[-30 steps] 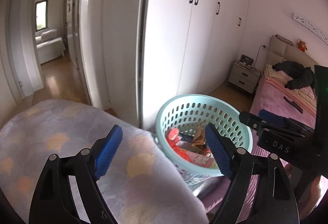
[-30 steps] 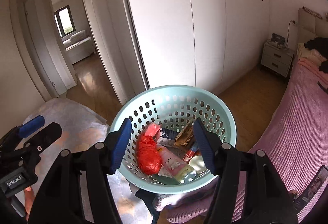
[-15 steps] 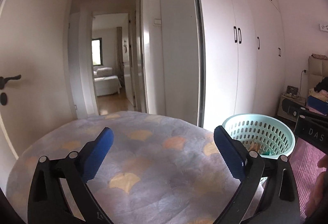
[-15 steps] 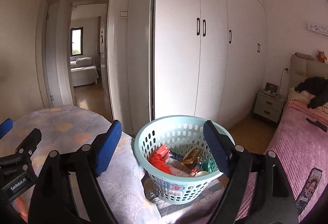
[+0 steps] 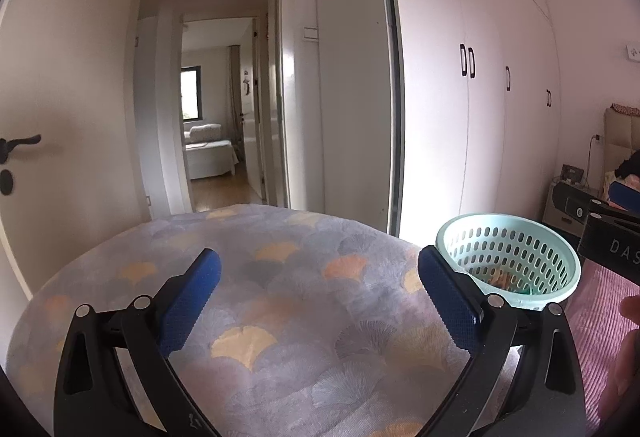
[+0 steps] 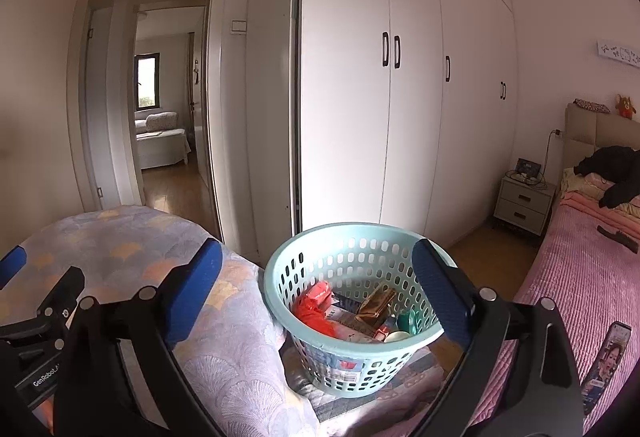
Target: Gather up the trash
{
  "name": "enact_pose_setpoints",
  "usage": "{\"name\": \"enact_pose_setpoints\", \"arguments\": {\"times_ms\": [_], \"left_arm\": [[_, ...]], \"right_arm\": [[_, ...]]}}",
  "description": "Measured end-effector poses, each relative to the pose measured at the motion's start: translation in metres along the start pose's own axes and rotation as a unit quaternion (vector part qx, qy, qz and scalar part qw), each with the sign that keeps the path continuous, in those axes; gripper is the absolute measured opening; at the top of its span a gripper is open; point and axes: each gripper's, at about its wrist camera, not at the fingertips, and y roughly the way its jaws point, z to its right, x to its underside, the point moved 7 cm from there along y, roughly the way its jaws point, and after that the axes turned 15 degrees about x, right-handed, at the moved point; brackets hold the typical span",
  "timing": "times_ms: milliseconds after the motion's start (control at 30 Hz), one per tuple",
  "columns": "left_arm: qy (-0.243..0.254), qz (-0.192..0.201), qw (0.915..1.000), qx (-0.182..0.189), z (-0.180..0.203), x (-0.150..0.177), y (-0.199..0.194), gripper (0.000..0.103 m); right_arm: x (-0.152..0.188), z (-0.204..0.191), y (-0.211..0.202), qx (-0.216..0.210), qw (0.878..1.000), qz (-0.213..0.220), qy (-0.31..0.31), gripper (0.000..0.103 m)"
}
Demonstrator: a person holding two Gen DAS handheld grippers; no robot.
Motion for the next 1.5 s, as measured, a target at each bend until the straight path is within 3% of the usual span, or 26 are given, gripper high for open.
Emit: {"name": "enact_pose_setpoints", "arguments": {"times_ms": [267, 600, 1500], "left_arm": [[-0.016, -0.001, 0.9999, 0.0, -0.005, 0.003, -0.002, 0.096], [-0.007, 0.0, 0.9999, -0.013, -0.003, 0.002, -0.002, 0.096], [-0.004, -0.007, 0.9999, -0.007, -0.002, 0.005, 0.0, 0.095]], "right_arm": [[0.002, -0.002, 0.006, -0.001, 1.0, -0.007, -0.007, 0.091], [0.004, -0.004, 0.008, -0.005, 1.0, -0.012, -0.006, 0.091], [0.009, -0.008, 0.011, -0.021, 0.999, -0.033, -0.005, 0.091]]}}
